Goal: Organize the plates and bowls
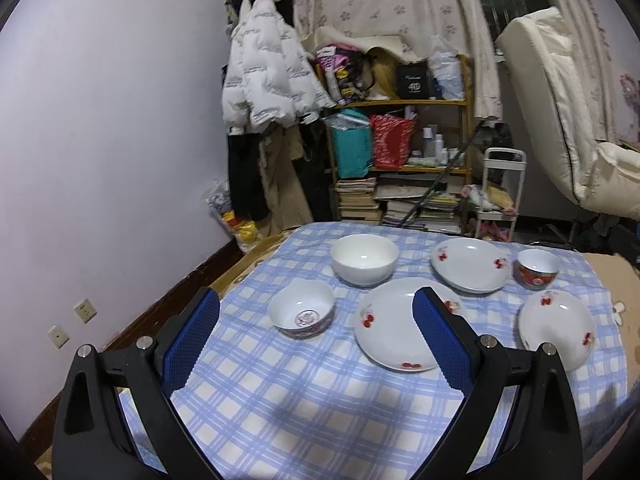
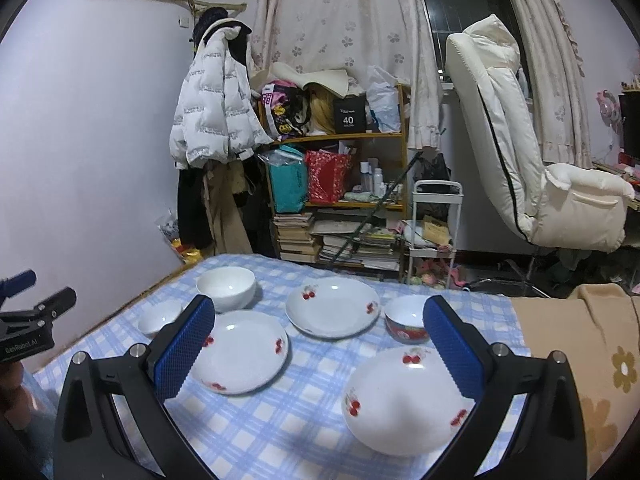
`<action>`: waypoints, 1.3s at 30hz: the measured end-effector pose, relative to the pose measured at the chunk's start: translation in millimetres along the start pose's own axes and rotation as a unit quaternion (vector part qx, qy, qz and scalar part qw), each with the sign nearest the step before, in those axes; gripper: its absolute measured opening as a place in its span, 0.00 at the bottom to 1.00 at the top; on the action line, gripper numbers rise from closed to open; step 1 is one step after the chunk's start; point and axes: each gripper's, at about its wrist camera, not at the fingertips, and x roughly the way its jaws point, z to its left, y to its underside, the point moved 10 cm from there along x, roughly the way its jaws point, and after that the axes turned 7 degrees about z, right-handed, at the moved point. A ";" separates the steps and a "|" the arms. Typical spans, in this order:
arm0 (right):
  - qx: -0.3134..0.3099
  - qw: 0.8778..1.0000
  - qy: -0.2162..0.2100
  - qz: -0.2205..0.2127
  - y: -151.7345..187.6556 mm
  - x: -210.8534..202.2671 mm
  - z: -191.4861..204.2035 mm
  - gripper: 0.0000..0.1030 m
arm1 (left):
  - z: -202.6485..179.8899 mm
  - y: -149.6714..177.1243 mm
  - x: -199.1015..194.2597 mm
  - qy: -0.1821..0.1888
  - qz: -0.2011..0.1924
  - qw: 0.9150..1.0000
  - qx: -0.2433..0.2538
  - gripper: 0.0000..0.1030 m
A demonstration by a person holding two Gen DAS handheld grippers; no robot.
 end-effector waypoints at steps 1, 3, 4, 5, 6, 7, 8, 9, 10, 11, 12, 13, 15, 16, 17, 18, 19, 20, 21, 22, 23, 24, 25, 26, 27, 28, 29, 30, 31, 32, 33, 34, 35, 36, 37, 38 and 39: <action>0.000 1.000 -0.007 0.001 -3.3 3.1 2.4 1.00 | 0.9 -0.3 4.5 -0.001 0.008 1.000 -0.002 0.93; 0.003 1.000 -0.014 0.013 -8.8 12.8 4.7 1.00 | 2.4 -3.0 19.3 0.004 0.034 0.999 -0.007 0.93; 0.005 1.000 -0.012 0.016 -11.2 17.1 3.7 1.00 | 1.2 -4.7 27.2 0.008 0.047 0.999 -0.008 0.93; 0.006 1.000 -0.008 0.021 -14.0 22.7 3.8 1.00 | 0.5 -6.1 32.1 0.010 0.054 0.998 -0.007 0.93; 0.005 1.000 -0.004 0.024 -18.8 30.0 5.5 1.00 | -1.6 -8.4 39.6 0.014 0.065 0.998 -0.005 0.93; 0.004 1.000 -0.003 0.028 -22.0 34.6 4.8 1.00 | -4.0 -10.0 44.9 0.015 0.074 0.997 -0.001 0.93; 0.002 0.999 -0.004 0.033 -26.2 41.6 5.6 1.00 | -5.6 -12.8 50.8 0.010 0.080 0.997 0.006 0.93; 0.002 0.999 0.000 0.038 -29.9 49.3 6.2 1.00 | -7.2 -16.6 57.8 0.002 0.085 0.996 0.014 0.93; 0.002 0.999 0.001 0.042 -33.4 56.8 4.8 1.00 | -8.2 -18.8 63.8 -0.006 0.092 0.996 0.020 0.93; 0.003 0.999 0.001 0.045 -36.5 63.8 4.9 1.00 | -8.2 -20.5 69.9 -0.012 0.099 0.995 0.021 0.93; 0.003 0.999 0.000 0.050 -39.8 73.1 7.9 1.00 | -9.0 -23.2 77.4 -0.013 0.107 0.994 0.016 0.93; 0.003 0.999 -0.002 0.053 -43.3 80.2 9.5 1.00 | -8.4 -24.9 81.7 -0.012 0.109 0.994 0.011 0.93; 0.001 0.998 -0.005 0.058 -49.7 96.4 13.2 1.00 | -6.6 -27.8 94.9 -0.010 0.118 0.993 -0.007 0.93; -0.002 0.998 -0.005 0.060 -49.9 102.2 13.6 1.00 | -6.0 -26.9 100.7 -0.010 0.126 0.992 -0.012 0.93; -0.006 0.998 -0.007 0.065 -51.1 110.3 17.4 1.00 | -6.3 -25.6 108.1 -0.007 0.135 0.991 -0.018 0.93; -0.009 0.998 -0.007 0.069 -50.8 116.2 19.4 1.00 | -6.7 -22.9 116.6 -0.005 0.145 0.989 -0.023 0.93; -0.013 0.997 -0.005 0.079 -49.3 124.2 21.0 1.00 | -7.1 -20.6 123.1 -0.004 0.152 0.988 -0.027 0.93; -0.016 0.996 -0.005 0.090 -47.8 133.3 24.2 1.00 | -7.0 -18.3 128.7 -0.002 0.157 0.987 -0.029 0.93; -0.019 0.995 -0.006 0.098 -45.9 140.1 25.6 1.00 | -7.7 -14.3 135.3 0.001 0.164 0.986 -0.033 0.93; -0.021 0.994 -0.007 0.109 -43.5 148.7 28.1 1.00 | -7.9 -10.8 140.4 0.004 0.169 0.985 -0.037 0.93; -0.021 0.993 -0.007 0.116 -41.4 155.9 30.1 1.00 | -8.6 -6.0 147.3 0.009 0.177 0.983 -0.042 0.93; -0.021 0.993 -0.008 0.118 -39.9 161.3 31.1 1.00 | -9.1 -3.0 152.1 0.013 0.184 0.982 -0.046 0.93; -0.020 0.993 -0.008 0.118 -36.5 163.8 30.8 1.00 | -9.4 0.5 157.8 0.015 0.193 0.980 -0.052 0.93; -0.020 0.992 -0.008 0.122 -34.0 168.5 30.8 0.99 | -9.2 4.2 163.2 0.017 0.200 0.978 -0.059 0.93; -0.021 0.991 -0.010 0.129 -31.2 175.1 33.3 0.98 | -8.1 9.0 170.1 0.019 0.209 0.975 -0.067 0.93; -0.022 0.991 -0.012 0.133 -29.0 178.8 33.7 0.98 | -7.3 12.0 174.2 0.020 0.215 0.974 -0.073 0.93; -0.023 0.990 -0.015 0.141 -25.6 183.7 34.8 0.97 | -6.5 16.1 180.0 0.022 0.224 0.971 -0.080 0.93; -0.025 0.988 -0.017 0.154 -20.7 191.1 36.8 0.97 | -6.2 20.8 186.0 0.025 0.235 0.968 -0.086 0.93; -0.027 0.986 -0.019 0.163 -18.2 197.1 38.4 0.97 | -6.1 25.3 191.0 0.026 0.245 0.965 -0.092 0.93; -0.030 0.984 -0.021 0.176 -13.9 203.7 40.8 0.97 | -5.3 29.1 195.2 0.026 0.251 0.963 -0.097 0.93; -0.035 0.982 -0.023 0.185 -10.4 208.5 42.0 0.97 | -4.4 33.2 199.7 0.020 0.257 0.961 -0.098 0.93; -0.041 0.980 -0.025 0.193 -5.7 213.9 44.2 0.97 | -3.7 37.4 203.8 0.014 0.264 0.960 -0.097 0.93; -0.049 0.978 -0.025 0.202 -0.9 219.1 46.2 0.96 | -4.0 41.7 206.8 0.014 0.270 0.958 -0.096 0.93; -0.055 0.977 -0.023 0.205 2.4 222.6 46.4 0.96 | -5.2 44.7 209.4 0.015 0.277 0.956 -0.096 0.93; -0.060 0.976 -0.019 0.209 6.4 226.7 46.6 0.96 | -5.5 48.4 211.7 0.016 0.284 0.954 -0.098 0.93; -0.062 0.975 -0.017 0.211 10.3 229.5 46.8 0.96 | -5.6 51.8 214.0 0.017 0.289 0.952 -0.100 0.93; -0.063 0.974 -0.019 0.215 14.6 232.4 47.6 0.96 | -6.4 55.1 215.4 0.020 0.295 0.950 -0.103 0.93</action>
